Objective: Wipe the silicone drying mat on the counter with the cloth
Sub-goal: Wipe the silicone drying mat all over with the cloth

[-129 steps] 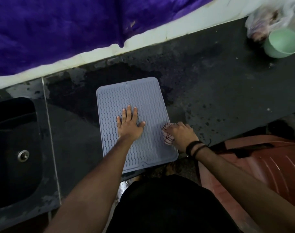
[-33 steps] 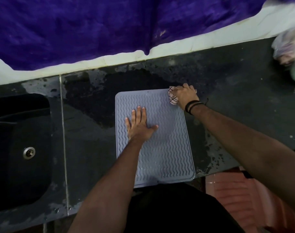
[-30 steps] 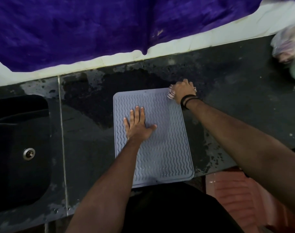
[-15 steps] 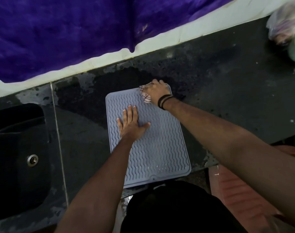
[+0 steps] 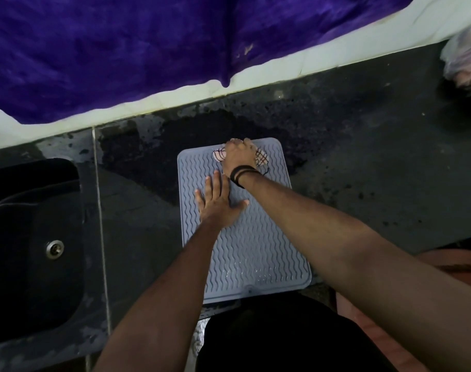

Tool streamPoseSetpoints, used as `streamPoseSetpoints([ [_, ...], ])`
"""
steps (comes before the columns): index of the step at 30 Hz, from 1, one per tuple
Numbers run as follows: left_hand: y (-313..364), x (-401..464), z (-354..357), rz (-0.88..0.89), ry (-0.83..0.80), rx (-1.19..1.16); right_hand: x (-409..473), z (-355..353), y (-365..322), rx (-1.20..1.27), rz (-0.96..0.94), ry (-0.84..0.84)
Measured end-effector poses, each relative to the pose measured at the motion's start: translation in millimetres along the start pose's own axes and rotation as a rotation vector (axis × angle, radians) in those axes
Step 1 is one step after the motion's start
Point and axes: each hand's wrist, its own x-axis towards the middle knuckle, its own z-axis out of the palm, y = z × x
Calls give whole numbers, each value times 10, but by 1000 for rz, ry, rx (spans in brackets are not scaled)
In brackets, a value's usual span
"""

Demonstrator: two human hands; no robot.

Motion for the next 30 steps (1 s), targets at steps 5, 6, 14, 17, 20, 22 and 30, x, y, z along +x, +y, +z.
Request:
streamPoseSetpoints([
  [5, 2, 11, 4, -2, 12, 14, -12, 21, 0, 106, -192, 55],
  [6, -2, 11, 2, -7, -4, 18, -10, 35, -86, 91, -279, 52],
  [14, 0, -5, -7, -22, 15, -30, 151, -9, -58, -425, -479, -39],
  [17, 8, -30, 21, -15, 55, -33, 133, -43, 343, -478, -460, 17],
  [20, 5, -16, 37, -17, 57, -26, 78, -24, 329, -400, -297, 10],
  [22, -17, 11, 52, -13, 51, -11, 117, -4, 32, -210, -145, -2],
  [30, -15, 31, 64, -18, -29, 36, 128, 255, -583, -287, -611, -4],
])
